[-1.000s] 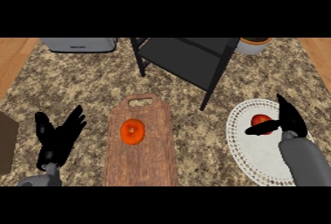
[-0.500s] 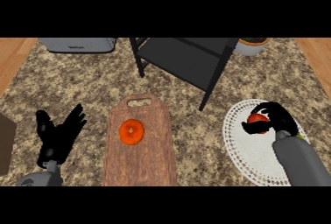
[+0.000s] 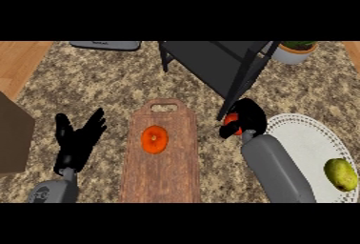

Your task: Pick the tomato from the placemat and place it in the tiered shelf

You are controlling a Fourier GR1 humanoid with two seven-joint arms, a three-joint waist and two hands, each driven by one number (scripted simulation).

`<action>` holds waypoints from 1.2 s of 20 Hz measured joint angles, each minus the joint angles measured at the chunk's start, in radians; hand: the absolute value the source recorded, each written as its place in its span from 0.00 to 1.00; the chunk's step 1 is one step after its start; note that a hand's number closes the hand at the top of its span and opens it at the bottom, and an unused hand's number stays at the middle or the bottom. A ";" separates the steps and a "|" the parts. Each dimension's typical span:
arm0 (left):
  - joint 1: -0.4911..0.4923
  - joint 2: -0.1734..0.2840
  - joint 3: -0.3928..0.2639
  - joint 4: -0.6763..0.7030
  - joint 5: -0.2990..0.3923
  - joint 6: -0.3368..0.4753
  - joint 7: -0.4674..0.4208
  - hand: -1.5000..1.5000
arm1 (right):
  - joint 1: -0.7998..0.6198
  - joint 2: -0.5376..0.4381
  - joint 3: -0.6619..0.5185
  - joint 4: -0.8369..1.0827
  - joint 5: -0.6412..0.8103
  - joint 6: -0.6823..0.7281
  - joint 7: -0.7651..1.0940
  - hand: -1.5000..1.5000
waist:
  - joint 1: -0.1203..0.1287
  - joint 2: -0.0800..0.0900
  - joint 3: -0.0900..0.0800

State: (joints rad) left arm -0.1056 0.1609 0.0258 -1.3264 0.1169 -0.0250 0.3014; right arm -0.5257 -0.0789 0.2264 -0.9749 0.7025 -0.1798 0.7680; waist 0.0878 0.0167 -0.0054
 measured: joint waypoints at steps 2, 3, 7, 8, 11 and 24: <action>-0.016 -0.001 -0.010 0.003 -0.005 -0.005 0.005 0.50 | -0.050 0.025 0.062 0.008 -0.004 -0.032 0.085 1.00 | 0.022 0.009 0.005; -0.022 -0.003 -0.016 0.007 -0.007 -0.008 0.008 0.50 | -0.084 0.036 0.087 0.002 -0.007 -0.057 0.120 1.00 | 0.032 0.009 0.006; -0.037 -0.004 -0.023 0.019 -0.016 -0.009 0.013 0.50 | -0.202 0.057 0.177 -0.013 0.023 -0.113 0.252 1.00 | 0.045 0.008 0.007; -0.037 -0.005 -0.024 0.022 -0.015 -0.011 0.013 0.50 | -0.240 0.058 0.194 -0.023 0.039 -0.121 0.271 1.00 | 0.045 0.004 0.006; -0.045 -0.006 -0.023 0.028 -0.018 -0.004 0.015 0.50 | -0.387 0.064 0.231 -0.044 0.100 -0.140 0.311 1.00 | 0.047 -0.011 0.003; -0.023 0.006 0.010 0.039 -0.014 0.013 0.009 0.50 | -0.825 0.077 0.209 0.037 0.221 -0.083 0.477 1.00 | -0.010 -0.021 0.001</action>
State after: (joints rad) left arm -0.1285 0.1671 0.0358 -1.2869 0.1029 -0.0118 0.3104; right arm -1.3502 -0.0017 0.4350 -0.9376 0.9237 -0.2625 1.2451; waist 0.0776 -0.0046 -0.0042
